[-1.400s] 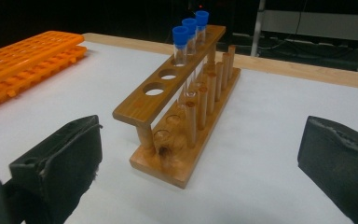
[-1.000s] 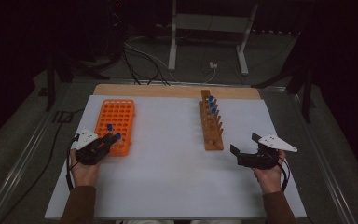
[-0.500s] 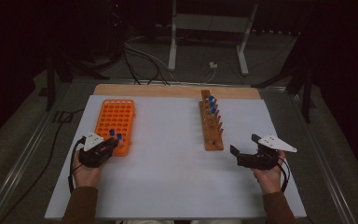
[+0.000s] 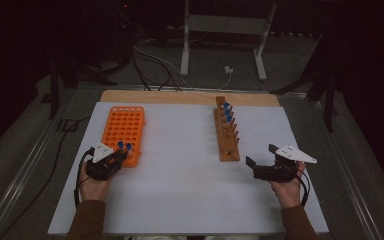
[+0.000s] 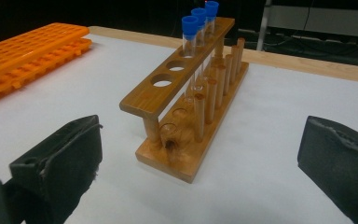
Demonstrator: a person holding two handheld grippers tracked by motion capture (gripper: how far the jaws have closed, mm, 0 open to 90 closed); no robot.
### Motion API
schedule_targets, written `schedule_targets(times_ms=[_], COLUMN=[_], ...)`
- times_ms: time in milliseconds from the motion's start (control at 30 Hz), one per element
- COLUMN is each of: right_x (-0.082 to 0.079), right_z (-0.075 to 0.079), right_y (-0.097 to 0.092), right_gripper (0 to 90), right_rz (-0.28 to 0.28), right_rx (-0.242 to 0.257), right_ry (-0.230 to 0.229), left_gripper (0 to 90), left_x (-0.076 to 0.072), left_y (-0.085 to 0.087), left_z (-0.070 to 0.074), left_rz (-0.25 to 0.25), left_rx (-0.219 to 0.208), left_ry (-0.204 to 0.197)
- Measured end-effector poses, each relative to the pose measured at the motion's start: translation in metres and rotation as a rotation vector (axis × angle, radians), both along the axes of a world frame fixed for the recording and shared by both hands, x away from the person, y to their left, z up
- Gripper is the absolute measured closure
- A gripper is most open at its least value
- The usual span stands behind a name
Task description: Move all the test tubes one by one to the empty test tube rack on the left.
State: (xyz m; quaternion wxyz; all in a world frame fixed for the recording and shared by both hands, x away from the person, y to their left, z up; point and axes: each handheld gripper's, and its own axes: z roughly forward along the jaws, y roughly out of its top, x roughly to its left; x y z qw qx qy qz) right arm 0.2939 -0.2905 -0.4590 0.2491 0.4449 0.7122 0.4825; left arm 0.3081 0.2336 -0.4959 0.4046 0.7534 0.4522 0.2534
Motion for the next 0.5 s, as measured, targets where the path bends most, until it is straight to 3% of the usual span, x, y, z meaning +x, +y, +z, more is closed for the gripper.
schedule_targets(times_ms=[400, 500], right_x=[0.0004, 0.0006], right_z=[-0.0018, -0.0020], right_y=[0.0028, 0.0031], right_gripper=[0.1, 0.1], right_rz=[0.010, 0.013], right_rx=[-0.008, -0.009], right_ry=[0.007, 0.006], left_gripper=[77.8, 72.1], left_x=[-0.0010, -0.0010], left_y=[0.0034, 0.0047], left_z=[-0.0013, -0.0015], left_rz=[-0.005, 0.008], left_rx=[-0.029, -0.045], left_ry=[0.002, 0.003])
